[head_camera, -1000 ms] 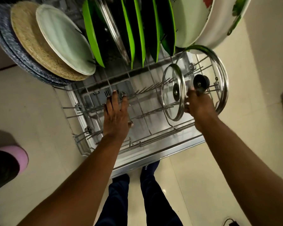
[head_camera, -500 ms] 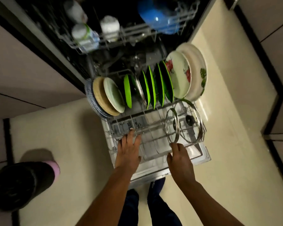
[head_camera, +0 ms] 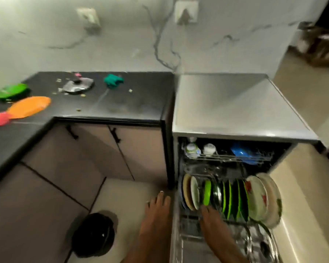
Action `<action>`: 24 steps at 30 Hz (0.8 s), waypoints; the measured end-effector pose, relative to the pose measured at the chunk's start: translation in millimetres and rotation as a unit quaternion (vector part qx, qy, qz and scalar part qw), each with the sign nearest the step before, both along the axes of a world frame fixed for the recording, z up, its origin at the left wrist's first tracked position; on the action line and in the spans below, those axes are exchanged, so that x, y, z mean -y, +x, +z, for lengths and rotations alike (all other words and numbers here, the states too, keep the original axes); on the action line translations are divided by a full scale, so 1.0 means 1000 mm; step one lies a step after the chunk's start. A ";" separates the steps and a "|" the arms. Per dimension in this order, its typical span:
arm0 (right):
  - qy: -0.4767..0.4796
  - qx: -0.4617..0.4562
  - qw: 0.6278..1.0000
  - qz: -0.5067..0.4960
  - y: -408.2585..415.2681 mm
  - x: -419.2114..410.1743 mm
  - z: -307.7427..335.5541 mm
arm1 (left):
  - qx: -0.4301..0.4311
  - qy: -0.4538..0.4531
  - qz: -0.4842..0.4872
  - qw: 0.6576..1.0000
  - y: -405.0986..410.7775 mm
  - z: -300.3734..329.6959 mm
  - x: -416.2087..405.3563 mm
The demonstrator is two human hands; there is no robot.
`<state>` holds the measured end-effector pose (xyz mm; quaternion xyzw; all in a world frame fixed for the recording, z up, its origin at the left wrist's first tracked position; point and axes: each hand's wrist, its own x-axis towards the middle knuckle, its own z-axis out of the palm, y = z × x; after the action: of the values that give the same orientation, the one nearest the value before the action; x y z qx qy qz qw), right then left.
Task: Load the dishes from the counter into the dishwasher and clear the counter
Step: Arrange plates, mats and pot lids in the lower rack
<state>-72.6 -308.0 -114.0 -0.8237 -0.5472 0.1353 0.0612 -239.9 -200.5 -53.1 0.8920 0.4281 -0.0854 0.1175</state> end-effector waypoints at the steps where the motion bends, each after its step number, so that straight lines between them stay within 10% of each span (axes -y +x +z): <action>1: 0.021 0.009 0.999 0.024 -0.005 -0.014 0.010 | 0.016 0.023 0.026 0.999 -0.011 0.009 -0.007; 24: 0.157 -0.030 0.978 0.135 -0.225 -0.332 0.097 | 0.149 0.103 0.217 0.959 -0.281 0.071 -0.273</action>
<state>-297.6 24.3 -17.0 -0.7182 -0.6655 0.0795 0.1869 -521.0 72.9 17.4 0.7875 0.5955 0.1209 0.1036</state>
